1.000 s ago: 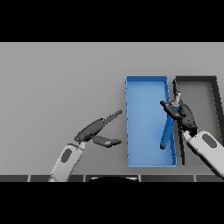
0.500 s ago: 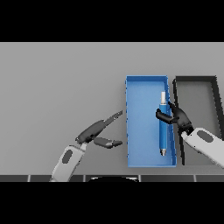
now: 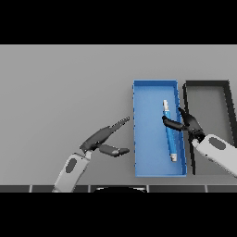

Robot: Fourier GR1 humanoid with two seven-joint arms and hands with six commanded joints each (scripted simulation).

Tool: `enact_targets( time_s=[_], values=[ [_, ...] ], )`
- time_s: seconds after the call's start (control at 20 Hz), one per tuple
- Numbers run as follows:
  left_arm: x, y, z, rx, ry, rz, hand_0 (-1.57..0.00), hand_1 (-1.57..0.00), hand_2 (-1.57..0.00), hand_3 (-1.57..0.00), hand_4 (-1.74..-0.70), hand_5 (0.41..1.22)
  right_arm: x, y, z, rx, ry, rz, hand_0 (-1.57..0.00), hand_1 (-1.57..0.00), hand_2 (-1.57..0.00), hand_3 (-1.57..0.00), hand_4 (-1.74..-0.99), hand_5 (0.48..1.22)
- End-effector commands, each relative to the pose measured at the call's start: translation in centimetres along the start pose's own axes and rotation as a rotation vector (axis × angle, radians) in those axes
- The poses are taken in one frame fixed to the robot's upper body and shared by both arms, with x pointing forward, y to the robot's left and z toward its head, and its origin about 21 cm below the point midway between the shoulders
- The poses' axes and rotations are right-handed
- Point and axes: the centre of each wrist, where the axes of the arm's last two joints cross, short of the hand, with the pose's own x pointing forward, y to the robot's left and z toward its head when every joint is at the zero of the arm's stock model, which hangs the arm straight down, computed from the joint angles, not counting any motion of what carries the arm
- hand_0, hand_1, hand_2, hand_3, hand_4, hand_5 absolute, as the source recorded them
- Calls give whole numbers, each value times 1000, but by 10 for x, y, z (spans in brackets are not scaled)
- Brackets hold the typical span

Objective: Pick up the blue pipe and place it into the blue bin.

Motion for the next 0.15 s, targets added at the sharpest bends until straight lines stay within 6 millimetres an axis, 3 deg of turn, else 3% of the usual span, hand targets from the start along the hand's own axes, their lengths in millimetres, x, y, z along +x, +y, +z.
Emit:
enact_targets(
  time_s=[0.0, 0.1],
  values=[
    [2, -3, -1, -4, -6, 4, 1, 1, 1, 1, -885, 431, 2, 0, 0, -2, -11, 15, -6, -5, -5, -3, -1022, 655],
    [2, -9, 2, -9, -11, 7, 1, 1, 1, 1, -885, 431, 1, 1, -1, 4, -3, 9, -6, -5, -5, -3, -1022, 643]
  ],
)
